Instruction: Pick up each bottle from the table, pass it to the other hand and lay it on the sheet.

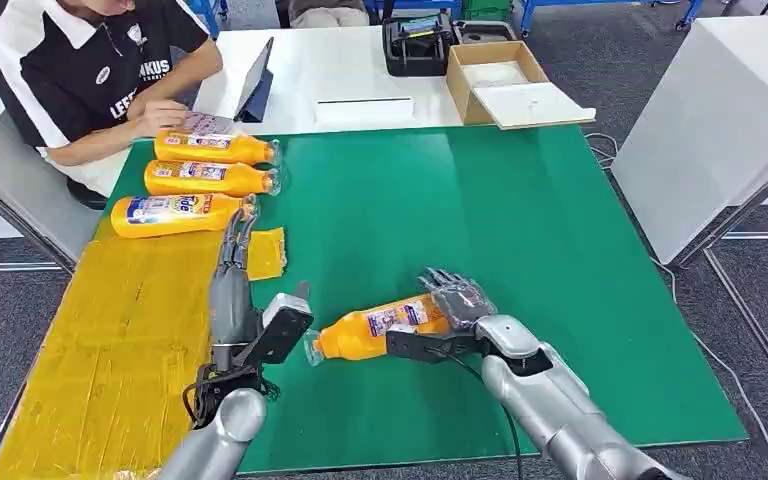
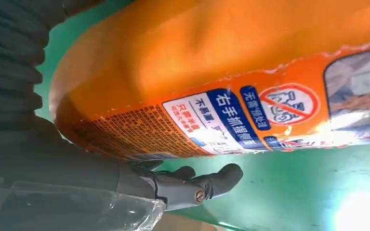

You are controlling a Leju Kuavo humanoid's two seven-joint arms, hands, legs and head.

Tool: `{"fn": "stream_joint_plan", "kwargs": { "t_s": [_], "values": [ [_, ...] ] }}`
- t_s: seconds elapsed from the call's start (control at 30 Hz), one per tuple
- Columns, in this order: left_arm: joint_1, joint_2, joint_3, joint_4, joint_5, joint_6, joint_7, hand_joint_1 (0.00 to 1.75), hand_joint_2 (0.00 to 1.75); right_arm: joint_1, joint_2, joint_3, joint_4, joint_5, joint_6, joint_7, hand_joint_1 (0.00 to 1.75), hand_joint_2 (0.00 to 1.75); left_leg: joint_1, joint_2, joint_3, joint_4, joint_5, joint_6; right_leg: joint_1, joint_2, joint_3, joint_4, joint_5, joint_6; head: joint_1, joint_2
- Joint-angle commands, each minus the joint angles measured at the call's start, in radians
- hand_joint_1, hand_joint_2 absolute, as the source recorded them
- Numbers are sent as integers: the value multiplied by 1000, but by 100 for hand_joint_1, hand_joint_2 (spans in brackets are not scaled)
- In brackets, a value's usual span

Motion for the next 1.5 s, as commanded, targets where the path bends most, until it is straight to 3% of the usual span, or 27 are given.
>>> {"fn": "stream_joint_plan", "kwargs": {
  "t_s": [0.03, 1.07, 1.33, 1.5],
  "values": [
    [-8, 17, -1, 47, 22, 15, -21, 0, 175, 49, -19, 94, 35, 47, -57, -46, 175, 175, 0, -2, 2, -1, 0, -1, 0, -4, 3, -1, -1, 0, 0, 0],
    [-8, 12, 23, 74, 40, 20, -26, 0, 175, 24, 14, 63, 70, 50, -84, -33, 175, 175, 0, 0, 1, -1, -2, -2, -1, -2, 2, 0, 0, -1, 0, 0],
    [34, 41, 55, 46, 80, 17, -74, 0, 175, 73, 77, -65, 5, -29, -276, -16, 175, 175, -1, 4, 1, -1, -2, -3, -1, 0, 1, 0, 0, -1, 0, 0],
    [145, 66, 52, -41, 183, 1, -116, 0, 175, 195, 122, -229, -220, -137, -456, -58, 175, 175, -1, 3, -2, -1, -3, -3, -1, 1, -2, 1, -2, -2, 0, 0]
  ]
}}
